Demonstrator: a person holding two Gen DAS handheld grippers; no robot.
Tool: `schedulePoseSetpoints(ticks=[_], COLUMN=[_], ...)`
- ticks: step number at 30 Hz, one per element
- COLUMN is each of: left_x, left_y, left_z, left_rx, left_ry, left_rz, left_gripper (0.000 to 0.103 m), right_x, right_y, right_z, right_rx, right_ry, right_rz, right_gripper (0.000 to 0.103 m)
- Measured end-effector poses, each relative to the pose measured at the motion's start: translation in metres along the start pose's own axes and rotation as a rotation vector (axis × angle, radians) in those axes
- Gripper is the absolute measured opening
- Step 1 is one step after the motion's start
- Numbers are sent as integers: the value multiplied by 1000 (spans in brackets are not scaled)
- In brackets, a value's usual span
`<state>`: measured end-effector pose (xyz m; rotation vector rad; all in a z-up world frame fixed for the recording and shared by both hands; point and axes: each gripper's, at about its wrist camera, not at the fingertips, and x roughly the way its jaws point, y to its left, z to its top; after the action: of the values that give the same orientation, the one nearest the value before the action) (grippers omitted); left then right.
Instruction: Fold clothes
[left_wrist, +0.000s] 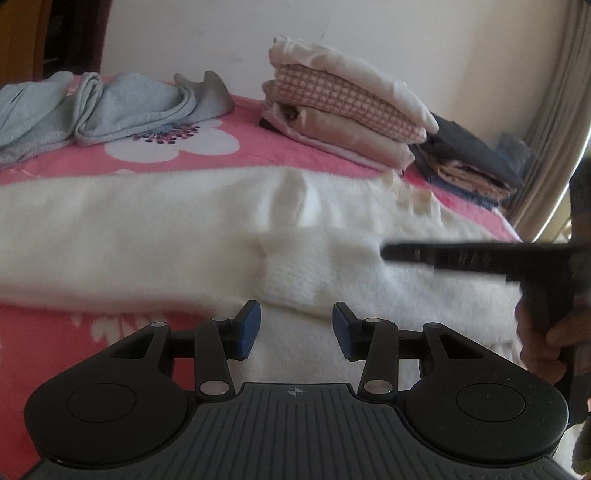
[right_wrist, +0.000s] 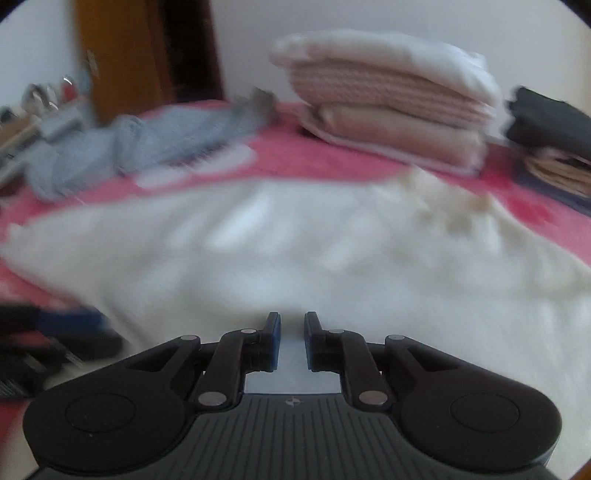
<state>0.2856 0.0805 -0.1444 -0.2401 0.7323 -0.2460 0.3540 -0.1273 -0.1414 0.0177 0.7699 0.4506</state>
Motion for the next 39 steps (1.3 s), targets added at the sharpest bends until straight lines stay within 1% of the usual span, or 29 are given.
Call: schedulePoseSetpoints(ticks=[1,3,4,5,7,8,11,13,16,18,19,20,22,24,27,28,31,32,33,34,35,36,39], left_x=[1,4,5,7,9,10,12,15,17,18,18,19,18,16,19,20,23,23,23,22,21,20,17], left_y=[1,2,3,3,4,4,1,0,-5,-10,-12,-14,-17,-18,-19,-20,-21,-20,-19,-17,-14,-12,-8], left_z=[1,2,2,2,2,2,-1,-3,-7,-10,-11,-12,-12,-13,-14,-14,-13,-12,-12,-11,-10,-10,-11], left_rx=[-7,-17,-23,-29,-36,-33,-10,4,53,89,102,115,128,128,129,134,133,124,114,99,81,63,17], left_ry=[-6,-12,-18,-25,-39,-49,-73,-80,-100,-116,-124,-131,-149,-169,-168,-165,-152,-150,-149,-147,-146,-146,-148], left_rz=[-5,-2,2,8,16,22,40,55,81,99,107,114,132,146,173,181,207,206,205,200,195,190,178], left_gripper=[43,43,43,43,43,43,41,37,32,28,27,25,21,18,19,19,23,23,23,23,24,24,24], right_x=[-3,7,13,18,29,38,66,69,71,68,65,63,54,38,19,16,30,39,45,45,43,41,19], right_y=[2,1,0,-1,-2,-2,0,2,6,10,14,17,24,30,36,38,40,41,44,45,44,43,31], right_z=[8,20,26,32,44,46,47,49,53,51,50,48,43,37,22,15,-1,-5,-9,-10,-6,-1,10], right_rx=[8,-14,-27,-40,-65,-86,-138,-182,-250,-301,-327,-357,-420,-444,-442,-444,-380,-366,-359,-358,-333,-302,-166], right_ry=[-17,2,14,26,50,79,209,245,291,307,310,304,263,174,34,-12,-35,-25,-38,-57,-68,-79,-163], right_rz=[31,61,75,89,117,127,136,156,186,199,207,208,179,137,62,27,-39,-64,-86,-103,-111,-118,-62], right_gripper=[17,27,38,46,46,47,54,56,55,48,37,25,12,10,7,7,8,10,12,17,26,27,27])
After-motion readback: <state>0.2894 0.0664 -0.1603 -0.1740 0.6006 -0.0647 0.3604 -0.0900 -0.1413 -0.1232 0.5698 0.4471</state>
